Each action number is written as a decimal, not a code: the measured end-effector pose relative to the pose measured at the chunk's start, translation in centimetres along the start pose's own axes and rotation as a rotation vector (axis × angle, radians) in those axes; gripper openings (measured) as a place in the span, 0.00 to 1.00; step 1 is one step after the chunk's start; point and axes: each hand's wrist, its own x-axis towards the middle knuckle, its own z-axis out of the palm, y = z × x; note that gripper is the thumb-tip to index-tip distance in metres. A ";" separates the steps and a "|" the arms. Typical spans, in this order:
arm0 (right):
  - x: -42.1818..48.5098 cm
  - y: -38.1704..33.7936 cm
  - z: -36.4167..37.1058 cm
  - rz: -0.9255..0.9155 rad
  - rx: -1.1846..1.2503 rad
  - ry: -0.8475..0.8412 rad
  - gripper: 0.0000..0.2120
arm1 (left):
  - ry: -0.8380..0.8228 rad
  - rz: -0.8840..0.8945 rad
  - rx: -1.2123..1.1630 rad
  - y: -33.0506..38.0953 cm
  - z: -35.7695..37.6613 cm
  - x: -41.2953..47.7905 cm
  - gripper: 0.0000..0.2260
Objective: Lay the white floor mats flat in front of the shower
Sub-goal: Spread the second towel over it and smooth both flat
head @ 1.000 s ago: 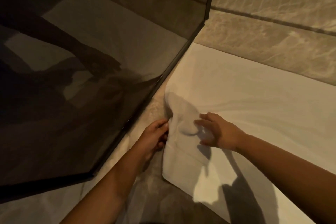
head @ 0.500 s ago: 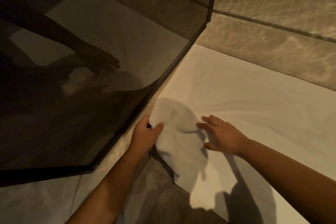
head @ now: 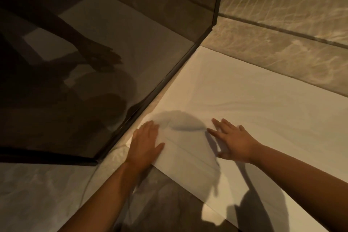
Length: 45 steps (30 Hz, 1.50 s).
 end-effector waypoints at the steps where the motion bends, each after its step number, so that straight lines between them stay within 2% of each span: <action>1: -0.4 0.1 0.5 0.011 0.010 -0.015 0.39 | -0.099 0.042 -0.005 0.7 0.7 0.1 0.32; 3: -1.0 0.2 1.4 0.035 0.024 -0.054 0.41 | -0.233 0.065 0.012 1.7 1.6 0.2 0.38; 6: -1.8 -0.1 2.6 0.041 -0.012 -0.120 0.45 | -0.301 0.060 0.044 1.8 2.4 -0.6 0.46; 10: -2.1 -1.0 3.4 0.006 -0.066 -0.108 0.46 | -0.306 0.050 0.120 1.0 2.5 -1.5 0.46; 13: -1.7 -1.1 3.4 -0.012 -0.087 -0.079 0.44 | -0.326 0.047 0.186 1.0 1.6 -1.6 0.47; 16: -1.3 -1.1 2.2 -0.017 -0.103 -0.029 0.41 | -0.270 0.089 0.237 1.2 0.9 -1.1 0.42; 19: -0.7 -1.2 1.1 -0.001 -0.033 0.037 0.37 | -0.100 0.200 0.186 1.7 0.8 0.2 0.24; 21: -0.2 -1.8 1.1 -0.032 0.039 0.099 0.34 | -0.065 0.240 0.111 2.5 0.6 1.1 0.20; 23: 0.3 -2.4 1.5 -0.065 0.056 0.176 0.30 | -0.012 0.276 0.082 3.9 0.6 2.1 0.20; 24: 0.8 -2.6 1.8 -0.060 0.041 0.225 0.28 | -0.040 0.269 0.114 4.4 0.8 2.5 0.21; 27: 2.3 -3.8 2.6 -0.008 0.030 0.208 0.28 | -0.103 0.221 0.175 4.8 1.6 3.6 0.25; 28: 2.6 -4.2 2.5 0.002 0.029 0.255 0.27 | -0.115 0.207 0.163 4.8 2.0 3.6 0.25; 34: 5.7 -4.8 2.9 0.074 0.026 0.339 0.26 | -0.088 0.179 0.129 3.7 3.6 3.2 0.28; 41: 7.9 -2.4 3.5 0.081 -0.033 0.346 0.29 | -0.080 0.175 0.117 3.6 4.4 3.5 0.30; 45: 7.9 1.0 3.1 0.184 0.125 0.442 0.32 | -0.079 0.168 0.101 3.3 4.4 3.7 0.30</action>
